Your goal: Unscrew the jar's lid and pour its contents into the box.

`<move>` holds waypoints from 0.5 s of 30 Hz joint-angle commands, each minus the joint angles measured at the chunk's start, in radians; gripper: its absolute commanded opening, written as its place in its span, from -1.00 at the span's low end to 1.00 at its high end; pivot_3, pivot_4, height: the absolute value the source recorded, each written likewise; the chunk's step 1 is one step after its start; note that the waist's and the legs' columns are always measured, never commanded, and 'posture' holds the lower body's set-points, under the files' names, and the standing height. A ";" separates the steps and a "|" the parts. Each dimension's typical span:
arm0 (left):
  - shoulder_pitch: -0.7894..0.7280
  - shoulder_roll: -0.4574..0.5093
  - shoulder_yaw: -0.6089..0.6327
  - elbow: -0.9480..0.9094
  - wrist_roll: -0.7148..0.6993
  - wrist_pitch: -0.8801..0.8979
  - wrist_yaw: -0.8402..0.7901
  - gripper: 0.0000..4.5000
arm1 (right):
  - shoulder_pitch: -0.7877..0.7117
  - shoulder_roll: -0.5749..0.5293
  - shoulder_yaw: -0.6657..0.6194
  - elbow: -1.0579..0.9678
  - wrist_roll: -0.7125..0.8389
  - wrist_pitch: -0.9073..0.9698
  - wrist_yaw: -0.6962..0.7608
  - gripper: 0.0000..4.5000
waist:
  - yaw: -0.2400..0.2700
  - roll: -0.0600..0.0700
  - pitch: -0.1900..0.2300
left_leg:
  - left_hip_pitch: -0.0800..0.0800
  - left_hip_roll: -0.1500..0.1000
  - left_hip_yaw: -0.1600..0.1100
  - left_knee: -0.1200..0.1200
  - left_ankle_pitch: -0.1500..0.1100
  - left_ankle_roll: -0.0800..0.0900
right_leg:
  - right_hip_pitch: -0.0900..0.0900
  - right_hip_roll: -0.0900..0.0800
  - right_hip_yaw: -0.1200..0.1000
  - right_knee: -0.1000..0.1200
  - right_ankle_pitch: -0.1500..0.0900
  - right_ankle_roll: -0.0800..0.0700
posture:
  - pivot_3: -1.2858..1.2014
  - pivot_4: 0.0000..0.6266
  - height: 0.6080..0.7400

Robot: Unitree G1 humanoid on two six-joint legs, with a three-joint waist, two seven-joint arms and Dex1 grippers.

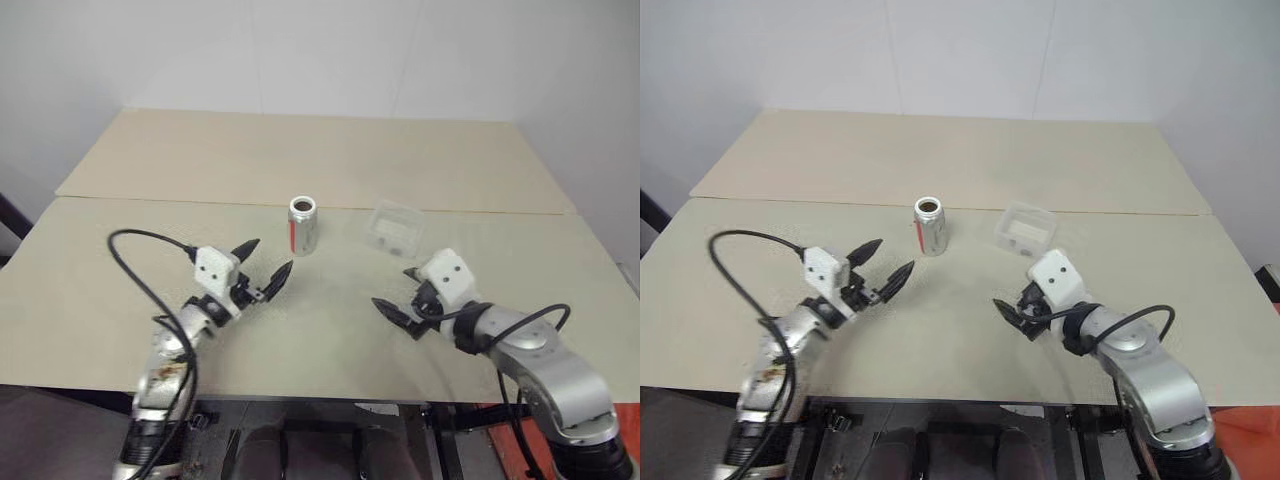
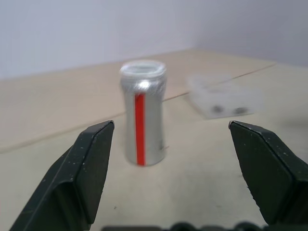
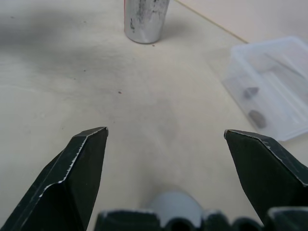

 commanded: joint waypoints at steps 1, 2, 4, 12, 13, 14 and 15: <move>0.034 0.078 0.059 -0.074 -0.118 0.030 -0.118 0.84 | 0.048 -0.090 -0.133 -0.025 0.072 -0.106 0.160 1.00 | -0.001 0.000 0.000 | 0.000 0.000 0.000 0.000 0.000 0.000 | 0.000 0.000 0.000 0.000 0.000 0.000 | 0.03 -0.52 1.00; 0.049 0.106 0.068 -0.082 -0.130 0.028 -0.149 0.84 | 0.065 -0.124 -0.154 -0.014 0.080 -0.127 0.200 1.00 | -0.001 0.000 0.000 | 0.000 0.001 0.001 0.000 0.000 0.000 | 0.000 0.000 0.000 -0.001 0.000 0.000 | 0.03 -0.52 1.00; 0.071 0.138 0.079 -0.094 -0.153 0.032 -0.179 0.84 | 0.083 -0.167 -0.179 0.009 0.089 -0.158 0.251 1.00 | -0.002 0.000 0.000 | 0.000 0.002 0.001 0.000 0.000 0.000 | 0.000 0.001 0.000 -0.001 0.000 0.000 | 0.03 -0.52 1.00; 0.153 0.168 0.095 -0.170 -0.175 0.047 -0.183 0.84 | 0.091 -0.259 -0.236 0.112 0.122 -0.279 0.417 1.00 | -0.001 0.000 0.000 | 0.003 0.003 0.004 0.000 0.000 0.000 | 0.001 0.002 0.002 -0.001 -0.001 -0.002 | 0.03 -0.52 1.00; 0.163 0.171 0.102 -0.174 -0.175 0.046 -0.185 0.84 | 0.087 -0.263 -0.236 0.119 0.121 -0.288 0.425 1.00 | -0.001 0.000 0.000 | 0.003 0.003 0.004 0.000 0.000 0.000 | 0.001 0.002 0.002 -0.001 -0.001 -0.002 | 0.03 -0.52 1.00; 0.173 0.172 0.112 -0.181 -0.185 0.054 -0.182 0.84 | 0.084 -0.267 -0.237 0.125 0.120 -0.298 0.434 1.00 | -0.001 0.000 0.000 | 0.003 0.003 0.004 0.000 0.000 0.000 | 0.001 0.002 0.002 -0.001 -0.001 -0.002 | 0.03 -0.52 1.00; 0.178 0.175 0.122 -0.184 -0.194 0.059 -0.181 0.84 | 0.081 -0.270 -0.238 0.127 0.121 -0.300 0.439 1.00 | 0.000 0.000 0.000 | 0.003 0.003 0.004 0.000 0.000 0.000 | 0.001 0.002 0.002 -0.001 -0.001 -0.002 | 0.03 -0.52 1.00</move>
